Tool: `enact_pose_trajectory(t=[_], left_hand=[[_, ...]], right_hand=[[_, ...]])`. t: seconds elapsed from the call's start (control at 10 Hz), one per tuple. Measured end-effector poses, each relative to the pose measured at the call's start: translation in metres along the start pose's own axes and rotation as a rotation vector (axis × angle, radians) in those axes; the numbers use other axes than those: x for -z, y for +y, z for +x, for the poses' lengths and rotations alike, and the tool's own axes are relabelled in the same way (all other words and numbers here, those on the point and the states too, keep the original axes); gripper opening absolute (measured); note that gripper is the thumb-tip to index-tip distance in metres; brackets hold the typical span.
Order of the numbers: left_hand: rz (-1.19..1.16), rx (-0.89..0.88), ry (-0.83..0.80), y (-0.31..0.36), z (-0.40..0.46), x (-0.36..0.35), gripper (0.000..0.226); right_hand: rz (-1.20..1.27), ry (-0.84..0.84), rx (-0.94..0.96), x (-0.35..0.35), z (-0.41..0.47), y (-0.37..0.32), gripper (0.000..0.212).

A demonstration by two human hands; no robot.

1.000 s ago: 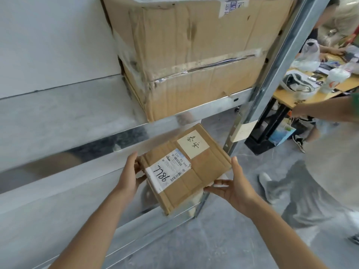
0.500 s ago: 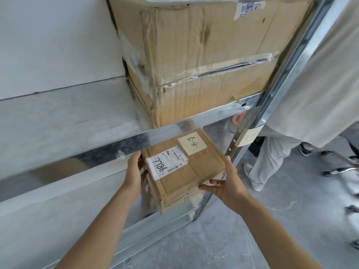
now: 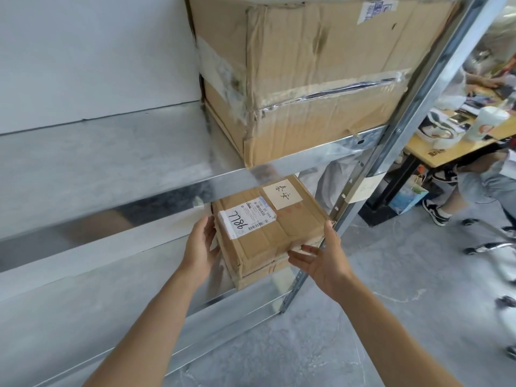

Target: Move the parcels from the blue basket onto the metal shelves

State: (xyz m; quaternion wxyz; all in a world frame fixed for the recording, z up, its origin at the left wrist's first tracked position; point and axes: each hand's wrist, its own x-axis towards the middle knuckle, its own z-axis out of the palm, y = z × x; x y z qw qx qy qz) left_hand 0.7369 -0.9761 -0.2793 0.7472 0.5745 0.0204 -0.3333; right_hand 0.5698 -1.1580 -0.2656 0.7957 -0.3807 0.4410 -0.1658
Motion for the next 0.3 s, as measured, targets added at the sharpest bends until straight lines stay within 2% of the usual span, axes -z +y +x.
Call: enact_pose_trajectory(t=[0.2,0.3], left_hand=[[0.007,-0.008,0.083,0.014,-0.040,0.010,0.057],[-0.010,-0.039,0.082,0.016,-0.064,0.013,0.058]], right_hand=[[-0.076,-0.071,0.012,0.012,-0.007,-0.002,0.065],[-0.102,-0.098,0.042,0.015,-0.019,-0.009,0.065]])
